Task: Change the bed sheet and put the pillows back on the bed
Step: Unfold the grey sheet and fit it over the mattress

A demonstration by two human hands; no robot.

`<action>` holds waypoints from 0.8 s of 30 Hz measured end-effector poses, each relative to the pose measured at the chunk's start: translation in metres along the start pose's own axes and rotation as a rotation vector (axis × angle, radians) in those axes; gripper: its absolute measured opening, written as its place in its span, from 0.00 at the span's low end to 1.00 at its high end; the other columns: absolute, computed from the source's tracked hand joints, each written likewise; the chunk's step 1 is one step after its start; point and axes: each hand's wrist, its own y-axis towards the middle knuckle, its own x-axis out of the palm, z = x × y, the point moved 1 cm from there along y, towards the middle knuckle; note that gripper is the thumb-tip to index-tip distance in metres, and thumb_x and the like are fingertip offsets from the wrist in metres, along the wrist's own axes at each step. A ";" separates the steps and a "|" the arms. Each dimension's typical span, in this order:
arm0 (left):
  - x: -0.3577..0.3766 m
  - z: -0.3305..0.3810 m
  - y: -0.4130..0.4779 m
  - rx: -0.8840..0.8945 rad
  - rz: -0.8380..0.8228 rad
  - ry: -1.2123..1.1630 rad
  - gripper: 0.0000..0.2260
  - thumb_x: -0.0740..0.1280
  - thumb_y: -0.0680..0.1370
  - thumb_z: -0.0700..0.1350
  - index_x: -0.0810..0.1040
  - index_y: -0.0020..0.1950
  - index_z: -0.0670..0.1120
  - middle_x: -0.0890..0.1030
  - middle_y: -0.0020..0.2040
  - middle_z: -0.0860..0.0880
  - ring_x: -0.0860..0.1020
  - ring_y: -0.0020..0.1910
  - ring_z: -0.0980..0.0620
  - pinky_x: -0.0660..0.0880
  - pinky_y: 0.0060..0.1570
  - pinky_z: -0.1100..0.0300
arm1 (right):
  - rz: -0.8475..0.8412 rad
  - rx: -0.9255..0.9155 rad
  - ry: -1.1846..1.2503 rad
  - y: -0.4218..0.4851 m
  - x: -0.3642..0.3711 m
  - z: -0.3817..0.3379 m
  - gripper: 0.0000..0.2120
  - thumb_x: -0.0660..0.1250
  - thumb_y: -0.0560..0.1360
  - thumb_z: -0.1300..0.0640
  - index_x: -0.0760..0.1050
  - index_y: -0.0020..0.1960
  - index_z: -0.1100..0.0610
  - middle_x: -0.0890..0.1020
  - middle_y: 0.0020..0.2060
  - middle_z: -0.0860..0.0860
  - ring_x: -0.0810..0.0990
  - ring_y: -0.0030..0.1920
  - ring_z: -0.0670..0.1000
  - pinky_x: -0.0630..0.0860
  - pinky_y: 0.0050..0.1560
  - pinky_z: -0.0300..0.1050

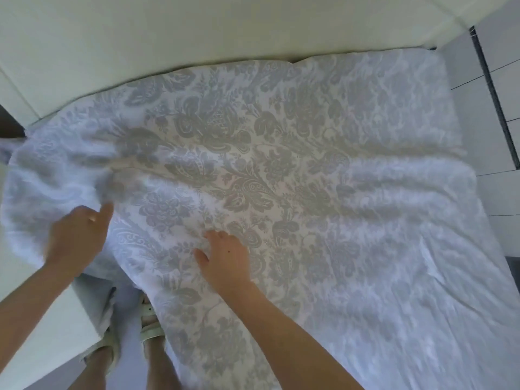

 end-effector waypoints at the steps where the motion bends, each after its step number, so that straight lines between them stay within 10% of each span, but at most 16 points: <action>1: 0.010 0.005 -0.021 0.046 -0.077 0.016 0.23 0.58 0.81 0.55 0.74 0.38 0.36 0.75 0.35 0.39 0.75 0.39 0.38 0.68 0.42 0.50 | -0.032 0.018 -0.005 -0.013 0.008 0.007 0.21 0.60 0.78 0.46 0.70 0.65 0.57 0.78 0.53 0.55 0.76 0.52 0.56 0.75 0.48 0.50; 4: 0.040 -0.005 -0.039 -0.088 -0.224 -0.065 0.26 0.64 0.77 0.58 0.72 0.59 0.35 0.79 0.50 0.36 0.79 0.49 0.36 0.70 0.49 0.49 | -0.178 0.103 -0.042 -0.051 0.031 0.032 0.28 0.61 0.76 0.40 0.65 0.69 0.57 0.74 0.59 0.55 0.72 0.56 0.57 0.73 0.51 0.51; 9: 0.043 -0.009 -0.052 0.002 -0.132 0.035 0.25 0.63 0.77 0.57 0.71 0.31 0.37 0.78 0.33 0.35 0.80 0.39 0.36 0.73 0.42 0.49 | -0.316 0.265 -0.085 -0.101 0.068 0.063 0.37 0.63 0.73 0.35 0.57 0.72 0.55 0.69 0.64 0.55 0.69 0.61 0.56 0.71 0.55 0.49; 14: 0.048 -0.016 -0.067 -0.022 -0.142 0.105 0.24 0.60 0.80 0.53 0.80 0.39 0.34 0.82 0.40 0.37 0.79 0.43 0.38 0.76 0.49 0.47 | -0.348 0.475 -0.127 -0.146 0.113 0.057 0.45 0.63 0.72 0.34 0.54 0.74 0.65 0.67 0.65 0.60 0.71 0.62 0.58 0.73 0.56 0.48; 19: 0.054 -0.028 -0.064 0.085 -0.121 0.090 0.16 0.62 0.80 0.46 0.79 0.42 0.34 0.81 0.42 0.36 0.78 0.45 0.37 0.76 0.48 0.47 | -0.295 0.456 -0.196 -0.166 0.140 0.042 0.06 0.63 0.78 0.59 0.72 0.44 0.62 0.76 0.40 0.55 0.75 0.38 0.50 0.67 0.33 0.39; 24: 0.038 -0.023 -0.073 0.275 -0.105 0.306 0.14 0.61 0.81 0.43 0.77 0.45 0.33 0.78 0.44 0.36 0.75 0.45 0.38 0.69 0.46 0.50 | -0.291 0.311 -0.163 -0.171 0.143 0.044 0.21 0.56 0.75 0.74 0.57 0.30 0.55 0.64 0.28 0.50 0.60 0.28 0.45 0.57 0.27 0.37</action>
